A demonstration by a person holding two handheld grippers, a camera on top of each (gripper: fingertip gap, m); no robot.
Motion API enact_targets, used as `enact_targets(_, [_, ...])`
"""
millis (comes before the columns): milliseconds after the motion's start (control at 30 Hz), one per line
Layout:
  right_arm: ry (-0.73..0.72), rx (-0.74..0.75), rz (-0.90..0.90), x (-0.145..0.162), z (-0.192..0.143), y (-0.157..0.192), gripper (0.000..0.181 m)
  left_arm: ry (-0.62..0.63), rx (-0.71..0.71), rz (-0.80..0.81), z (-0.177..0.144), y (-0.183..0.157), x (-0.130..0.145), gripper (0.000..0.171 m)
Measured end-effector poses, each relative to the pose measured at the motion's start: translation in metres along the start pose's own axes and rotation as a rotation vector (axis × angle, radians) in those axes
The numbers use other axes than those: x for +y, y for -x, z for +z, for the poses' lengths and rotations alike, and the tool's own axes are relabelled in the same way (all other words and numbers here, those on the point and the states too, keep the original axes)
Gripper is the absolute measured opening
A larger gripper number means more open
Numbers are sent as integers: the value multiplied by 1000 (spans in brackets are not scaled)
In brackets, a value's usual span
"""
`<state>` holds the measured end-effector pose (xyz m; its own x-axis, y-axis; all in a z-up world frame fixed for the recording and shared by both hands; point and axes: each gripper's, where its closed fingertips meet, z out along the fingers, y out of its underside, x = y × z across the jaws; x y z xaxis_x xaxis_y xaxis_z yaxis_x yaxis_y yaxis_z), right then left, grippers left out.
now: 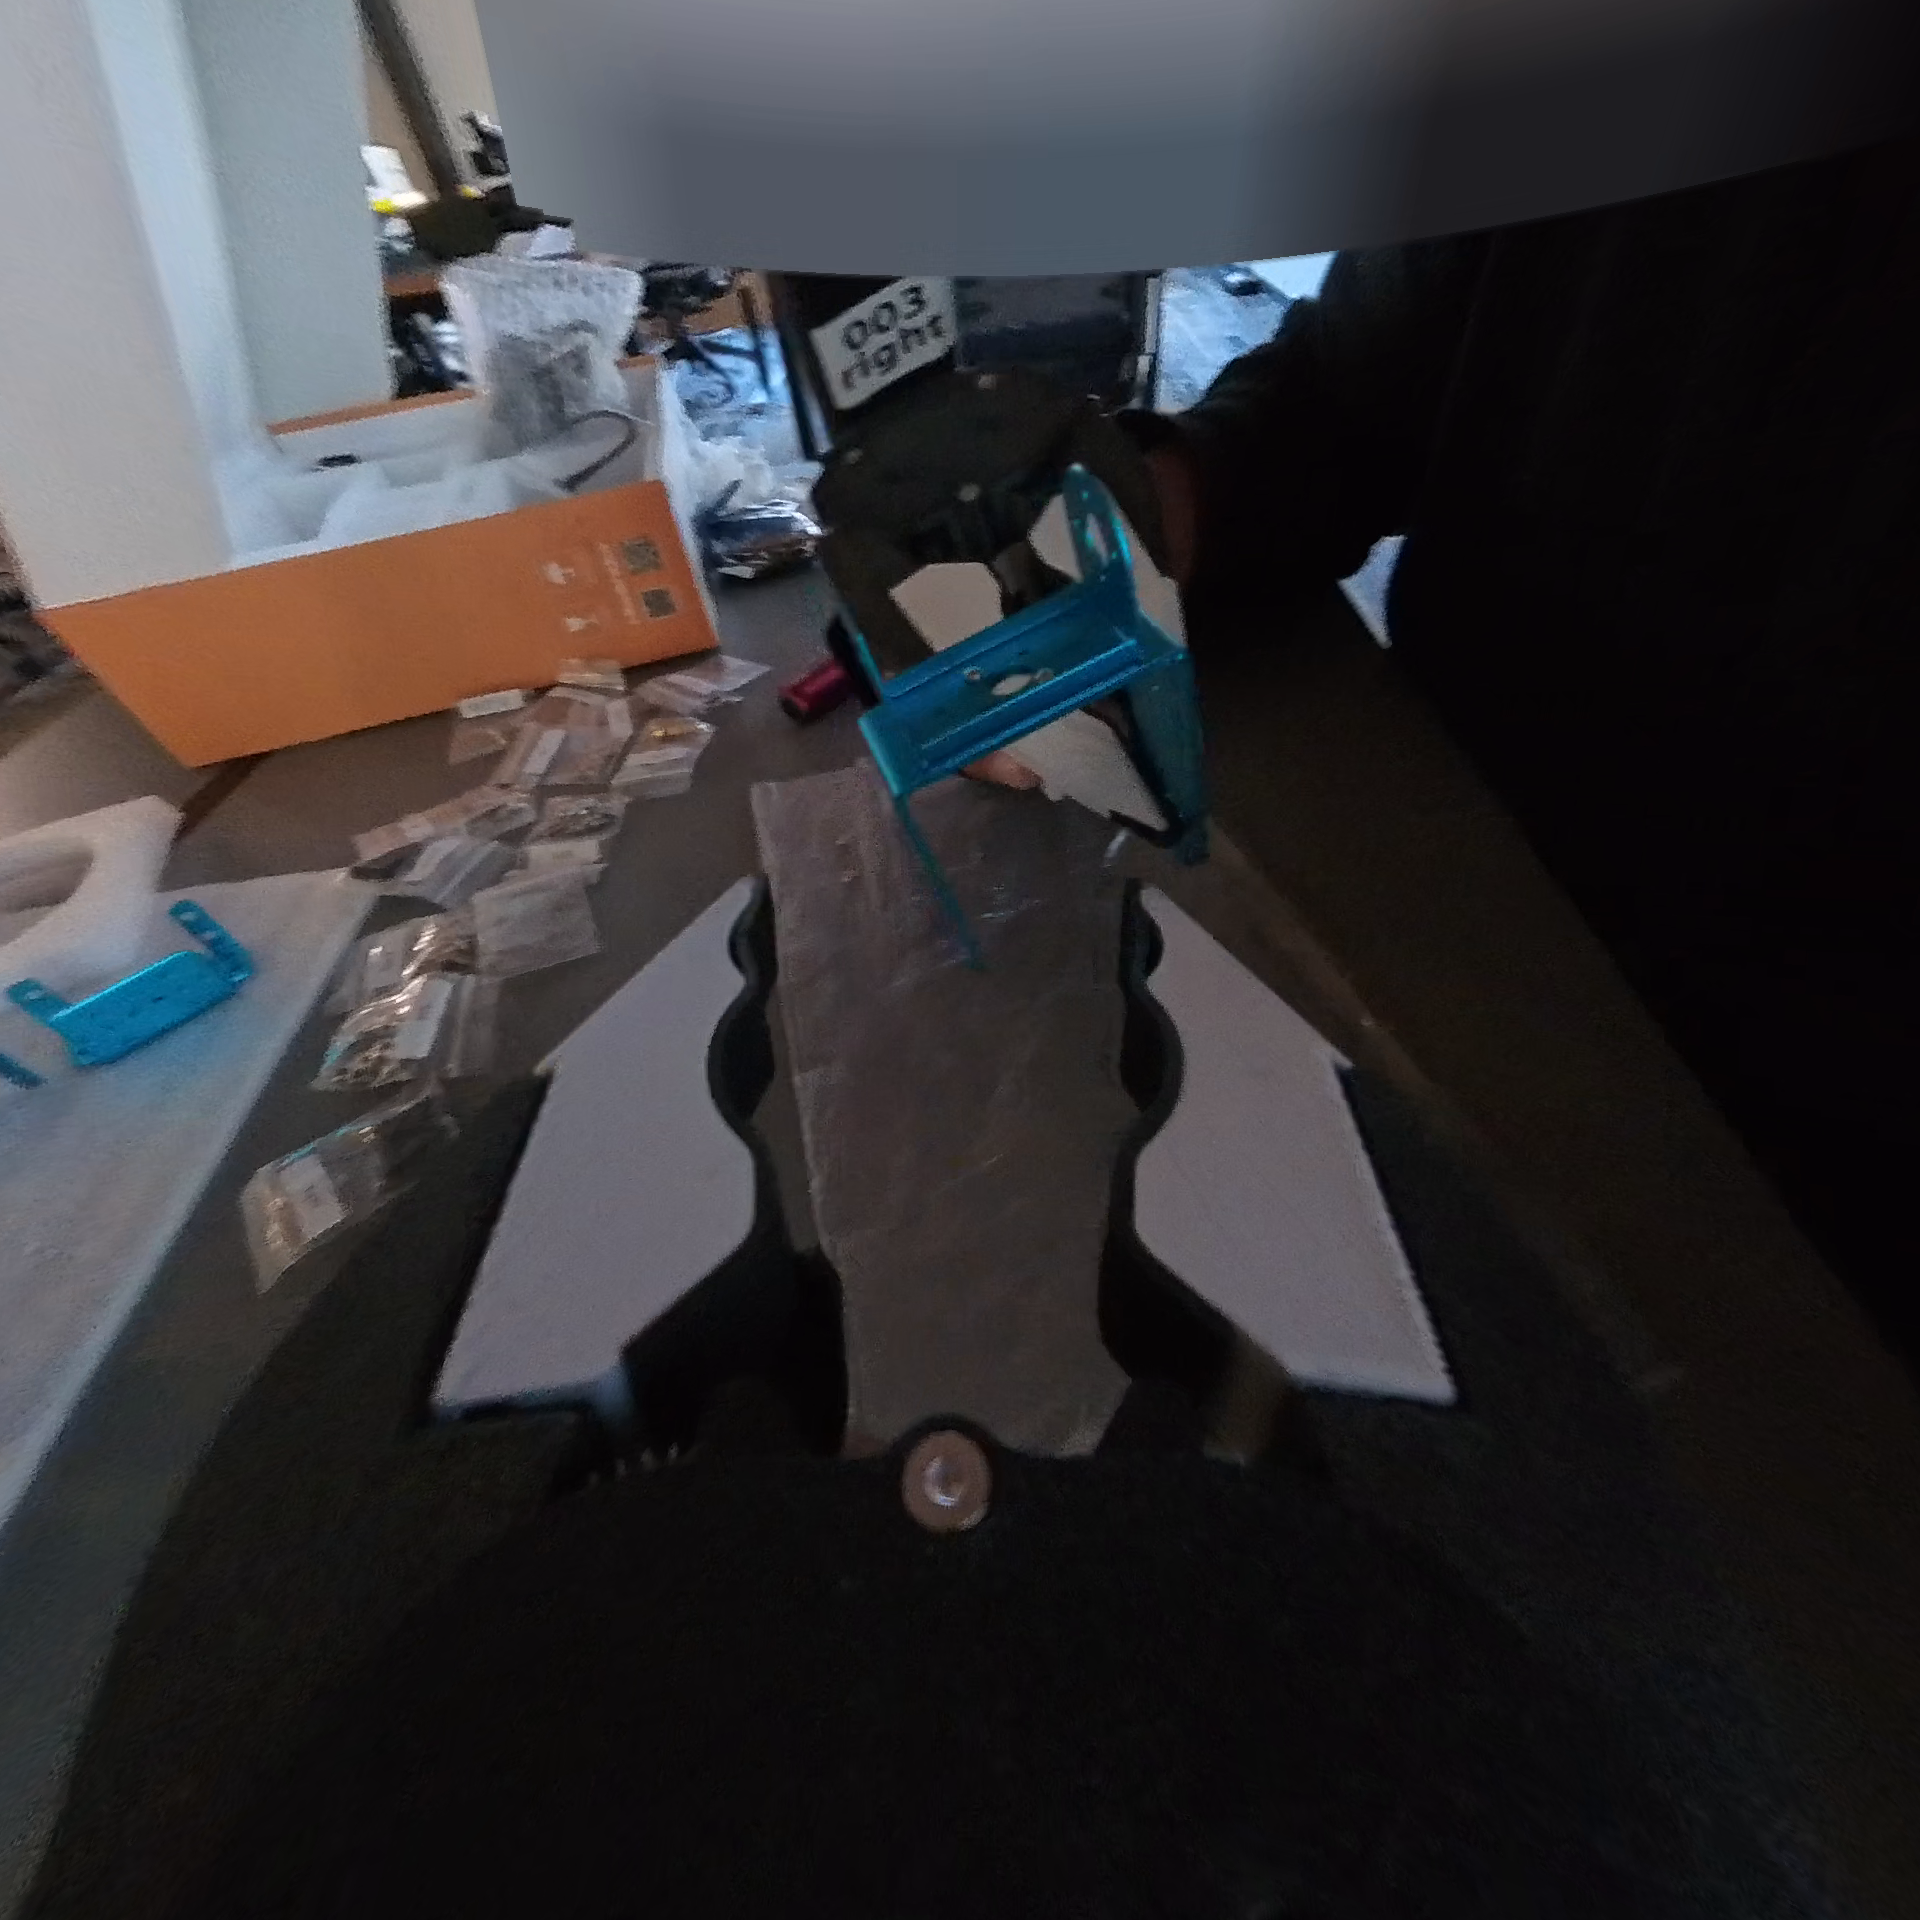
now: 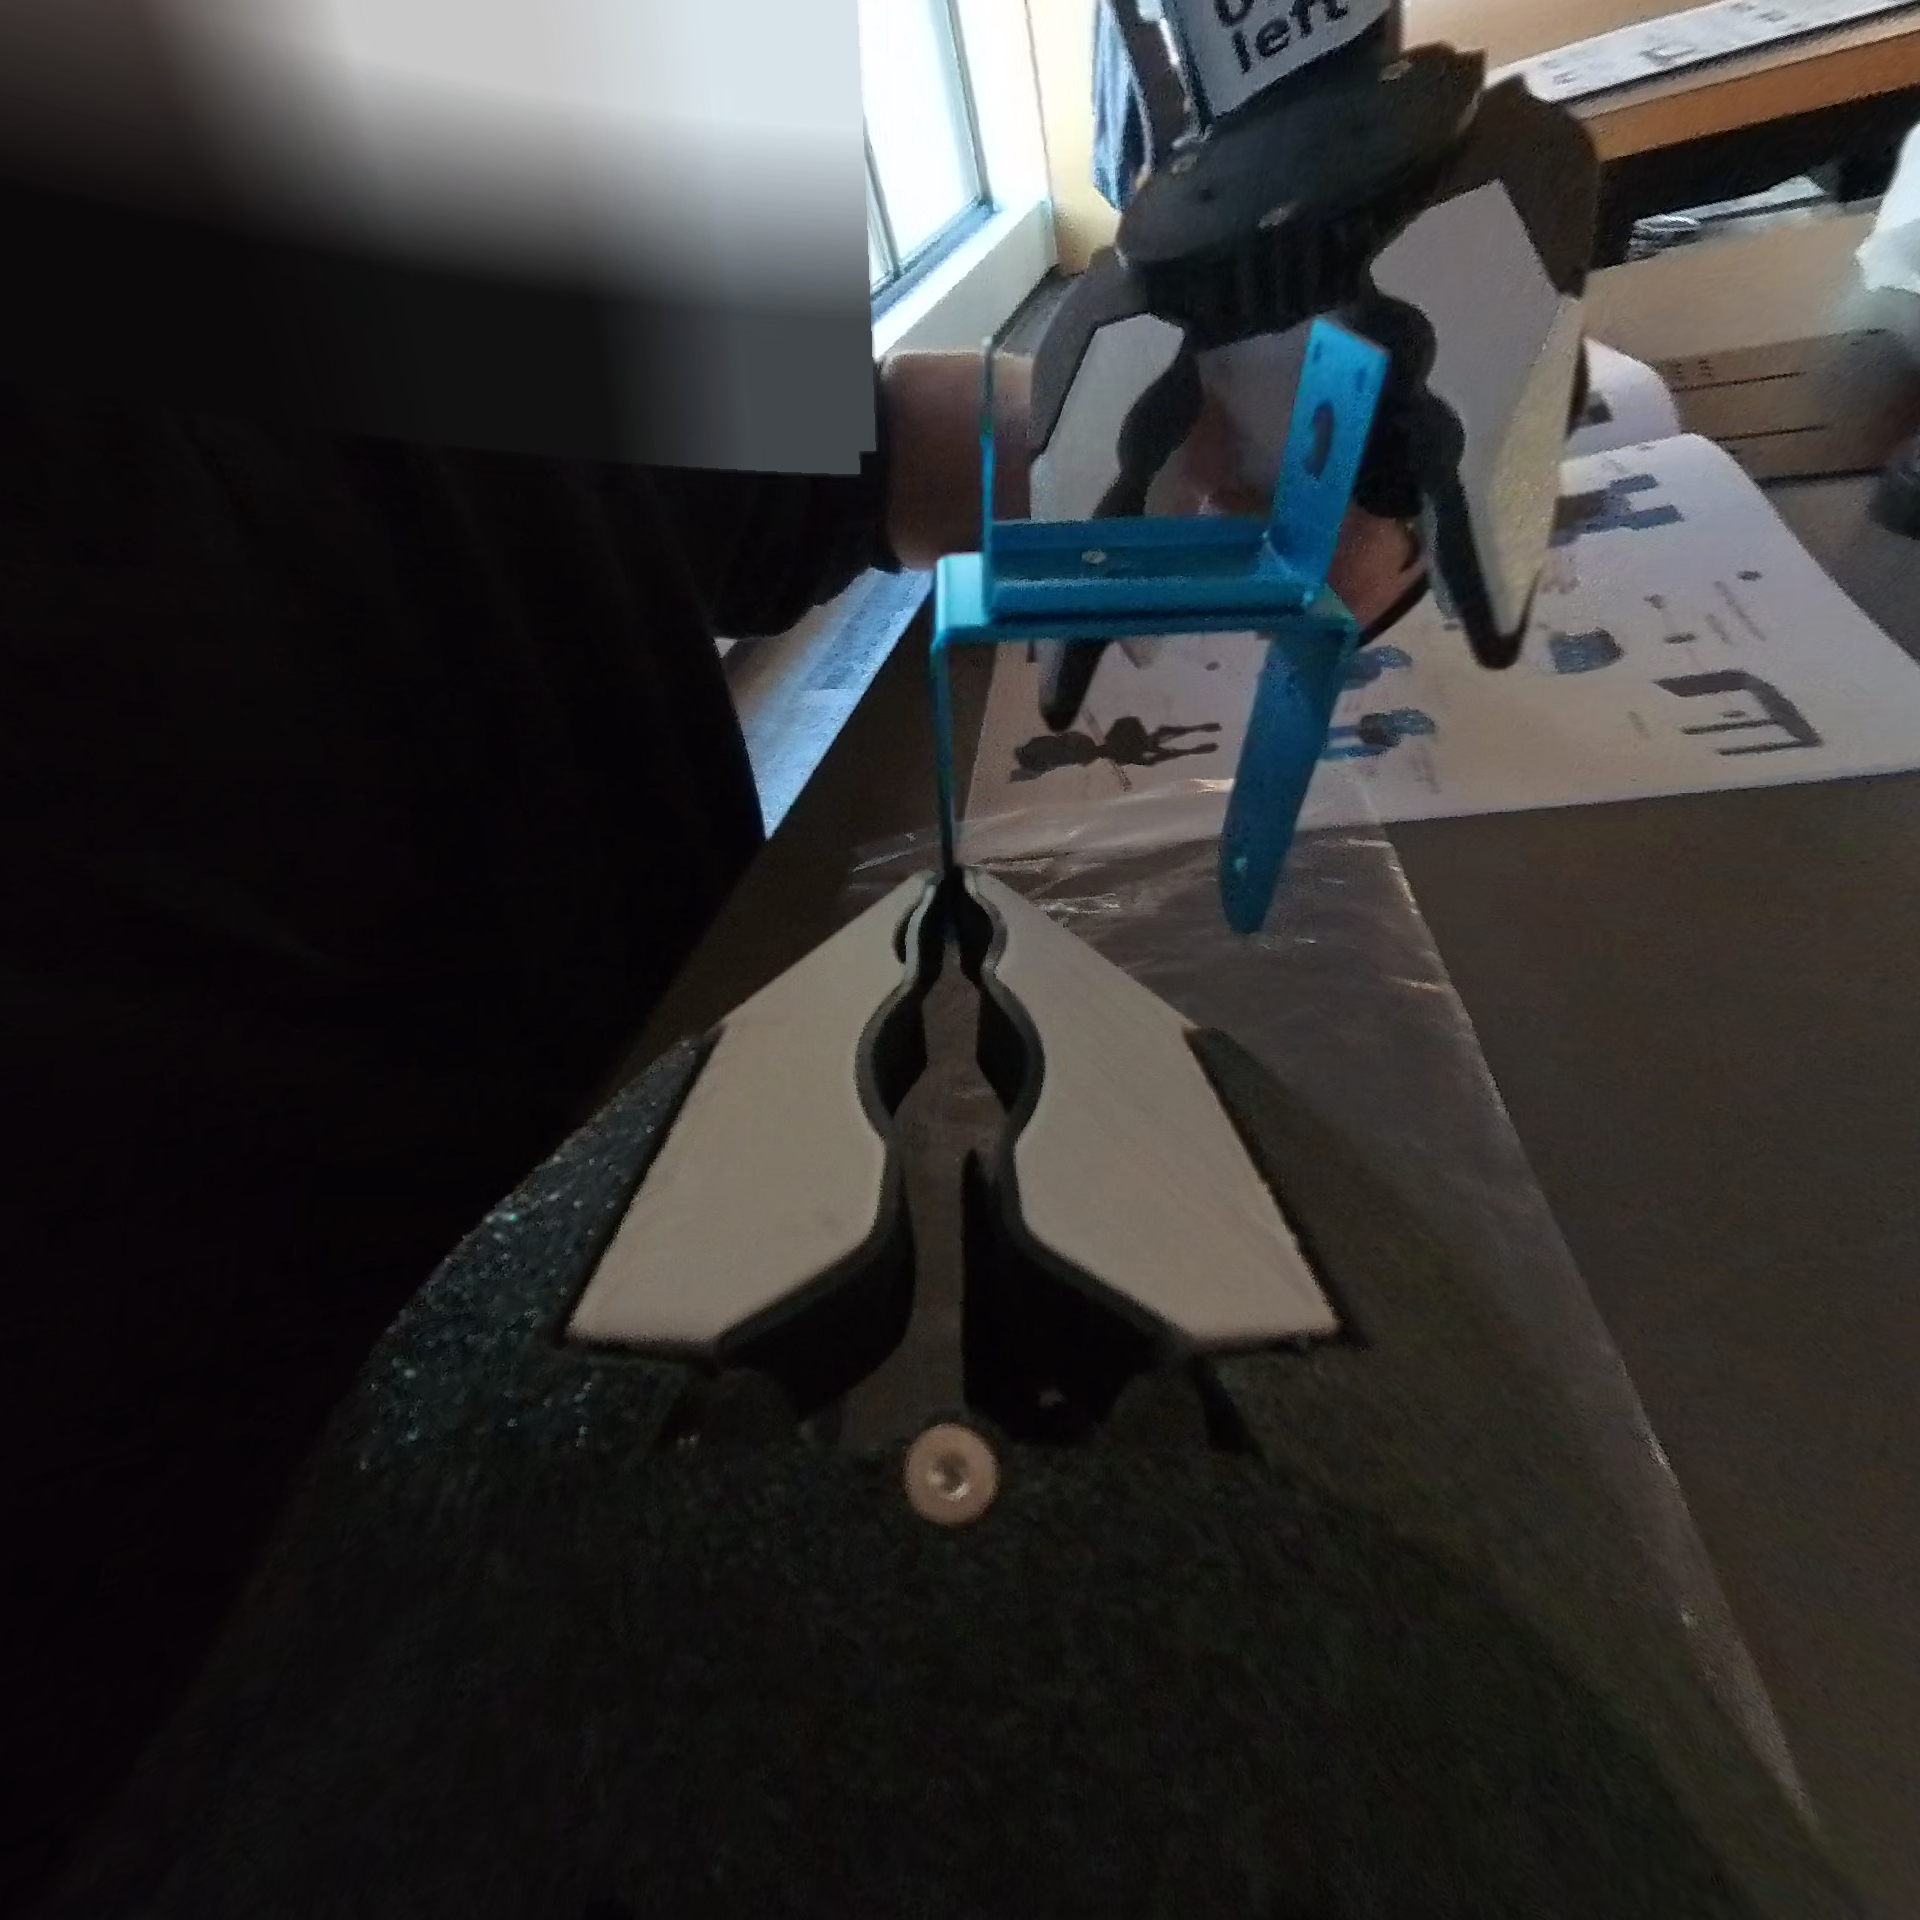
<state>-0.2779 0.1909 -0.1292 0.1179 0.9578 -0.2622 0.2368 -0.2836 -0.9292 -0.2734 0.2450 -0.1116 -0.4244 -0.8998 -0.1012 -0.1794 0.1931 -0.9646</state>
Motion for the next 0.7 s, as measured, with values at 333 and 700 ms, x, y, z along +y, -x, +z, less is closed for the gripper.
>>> enact_targets(333, [74, -313, -29, 2, -2, 28, 1, 330, 220, 206, -25, -47, -37, 69])
enact_targets(700, [67, -466, -43, -2, -10, 46, 1, 598, 380, 266, 6, -53, -52, 72])
